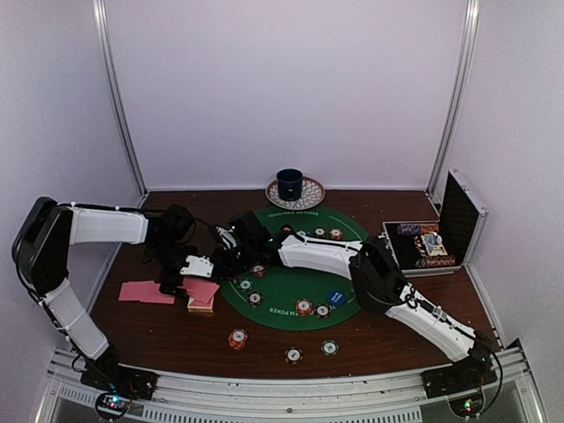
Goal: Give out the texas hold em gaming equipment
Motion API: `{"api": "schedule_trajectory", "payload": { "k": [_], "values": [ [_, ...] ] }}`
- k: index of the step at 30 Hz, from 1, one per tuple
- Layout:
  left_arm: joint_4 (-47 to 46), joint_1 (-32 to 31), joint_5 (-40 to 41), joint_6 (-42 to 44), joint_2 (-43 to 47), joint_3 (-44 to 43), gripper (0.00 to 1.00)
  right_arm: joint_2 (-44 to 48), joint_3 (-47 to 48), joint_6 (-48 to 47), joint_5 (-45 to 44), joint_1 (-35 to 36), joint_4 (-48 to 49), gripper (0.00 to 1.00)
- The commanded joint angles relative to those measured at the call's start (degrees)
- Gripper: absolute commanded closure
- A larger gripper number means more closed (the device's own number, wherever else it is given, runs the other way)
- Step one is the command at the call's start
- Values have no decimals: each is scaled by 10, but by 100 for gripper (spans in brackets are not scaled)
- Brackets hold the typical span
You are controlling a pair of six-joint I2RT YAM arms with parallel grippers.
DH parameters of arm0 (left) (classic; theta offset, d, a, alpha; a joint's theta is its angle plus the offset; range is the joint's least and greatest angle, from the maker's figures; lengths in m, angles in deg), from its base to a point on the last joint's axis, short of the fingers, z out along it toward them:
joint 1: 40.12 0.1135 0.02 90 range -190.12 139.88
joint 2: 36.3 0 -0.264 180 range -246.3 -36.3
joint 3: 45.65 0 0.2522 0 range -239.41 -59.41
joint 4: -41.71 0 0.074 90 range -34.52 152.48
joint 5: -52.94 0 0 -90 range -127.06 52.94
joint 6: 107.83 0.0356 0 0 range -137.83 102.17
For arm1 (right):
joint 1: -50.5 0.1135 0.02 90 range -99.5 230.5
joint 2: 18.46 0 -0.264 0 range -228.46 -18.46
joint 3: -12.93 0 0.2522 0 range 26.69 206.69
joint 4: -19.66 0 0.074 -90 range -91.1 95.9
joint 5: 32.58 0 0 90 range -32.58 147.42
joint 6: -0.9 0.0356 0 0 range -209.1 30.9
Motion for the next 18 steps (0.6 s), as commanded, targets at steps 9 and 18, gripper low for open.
{"api": "schedule_trajectory", "payload": {
  "k": [9, 18],
  "values": [
    [-12, -6, -13, -15, -10, -23, 2, 18, 0, 12, 24, 15, 29, 92],
    [13, -6, -13, -11, -14, -19, 2, 16, 1, 16, 26, 20, 29, 95]
  ]
}}
